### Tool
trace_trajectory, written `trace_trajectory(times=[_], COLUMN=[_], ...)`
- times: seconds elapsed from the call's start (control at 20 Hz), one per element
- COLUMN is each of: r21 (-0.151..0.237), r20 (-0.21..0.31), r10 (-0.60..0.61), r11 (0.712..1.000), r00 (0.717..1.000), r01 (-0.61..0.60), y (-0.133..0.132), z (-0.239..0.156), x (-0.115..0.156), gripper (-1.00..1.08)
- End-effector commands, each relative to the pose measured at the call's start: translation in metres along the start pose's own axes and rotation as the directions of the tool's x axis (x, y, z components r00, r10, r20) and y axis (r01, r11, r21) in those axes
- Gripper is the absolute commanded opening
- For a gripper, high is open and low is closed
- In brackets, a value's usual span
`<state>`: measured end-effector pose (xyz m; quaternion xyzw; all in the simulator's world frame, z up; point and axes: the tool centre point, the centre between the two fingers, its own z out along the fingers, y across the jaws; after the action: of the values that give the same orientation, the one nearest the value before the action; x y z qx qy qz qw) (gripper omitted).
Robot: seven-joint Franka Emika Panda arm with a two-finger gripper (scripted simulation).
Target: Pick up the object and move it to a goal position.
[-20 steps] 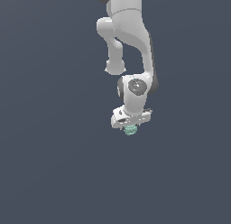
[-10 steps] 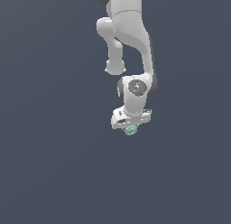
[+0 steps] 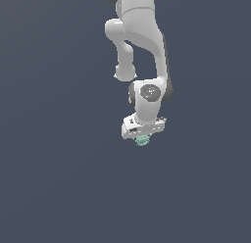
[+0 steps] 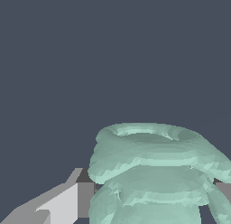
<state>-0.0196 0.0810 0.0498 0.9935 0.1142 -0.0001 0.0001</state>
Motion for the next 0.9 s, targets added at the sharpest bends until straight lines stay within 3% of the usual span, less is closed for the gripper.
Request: trace_trajectory(times=[0.0, 0.4, 0.85], r21=[0.000, -0.001, -0.001], r20=[-0.001, -0.001, -0.001], r10=[0.000, -0.001, -0.001], r11=[1.000, 1.000, 1.000], r00=[1.000, 1.000, 1.000], r01=[0.000, 0.001, 0.001], y=[-0.003, -0.019, -0.048], z=[-0.009, -0.066, -0.166], x=[0.000, 0.001, 0.003], gripper=[-1.00, -1.00, -1.00])
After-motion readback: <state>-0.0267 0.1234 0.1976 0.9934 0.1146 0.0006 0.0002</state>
